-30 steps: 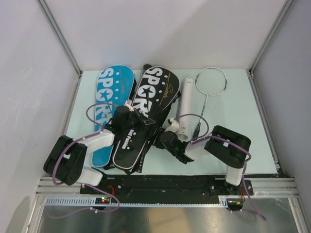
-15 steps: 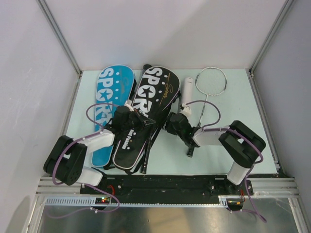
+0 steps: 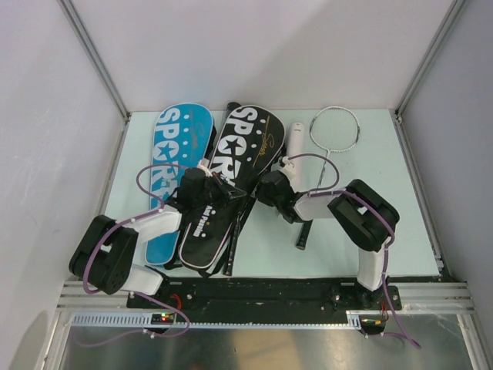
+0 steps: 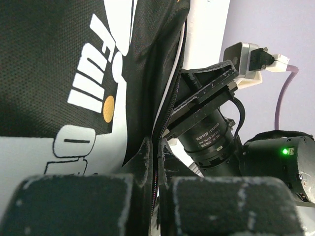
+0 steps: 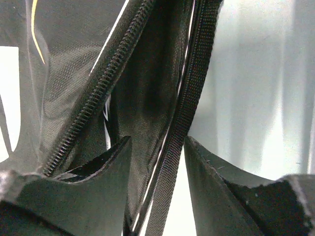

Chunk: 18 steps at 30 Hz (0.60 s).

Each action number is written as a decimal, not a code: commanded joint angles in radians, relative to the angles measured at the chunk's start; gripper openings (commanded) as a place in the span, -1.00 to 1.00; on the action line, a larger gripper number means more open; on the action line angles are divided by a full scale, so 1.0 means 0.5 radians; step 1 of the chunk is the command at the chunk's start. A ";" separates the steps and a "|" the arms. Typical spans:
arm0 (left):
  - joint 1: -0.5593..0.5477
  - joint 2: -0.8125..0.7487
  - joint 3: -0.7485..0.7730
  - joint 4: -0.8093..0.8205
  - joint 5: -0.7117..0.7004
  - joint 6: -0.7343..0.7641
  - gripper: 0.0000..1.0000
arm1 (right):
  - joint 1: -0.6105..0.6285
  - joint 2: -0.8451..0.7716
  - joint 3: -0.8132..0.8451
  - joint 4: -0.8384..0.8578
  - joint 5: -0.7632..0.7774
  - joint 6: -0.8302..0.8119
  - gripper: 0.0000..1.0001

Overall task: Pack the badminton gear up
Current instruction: Adjust the racket in the racket bag.

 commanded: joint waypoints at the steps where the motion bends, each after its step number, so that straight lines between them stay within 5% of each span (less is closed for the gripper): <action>1: -0.008 -0.041 0.011 0.060 -0.037 -0.039 -1.00 | 0.043 0.110 0.050 -0.036 0.035 0.142 0.00; 6: -0.010 -0.052 0.016 0.059 -0.050 -0.054 -0.99 | 0.086 0.184 0.111 -0.122 0.068 0.257 -0.15; 11: -0.011 -0.044 0.038 0.058 -0.049 -0.062 -1.00 | 0.085 0.142 0.119 -0.191 0.154 0.229 -0.91; 18: -0.007 -0.162 0.102 0.051 -0.048 -0.059 -1.00 | 0.070 -0.376 0.041 -0.254 0.284 -0.241 -1.00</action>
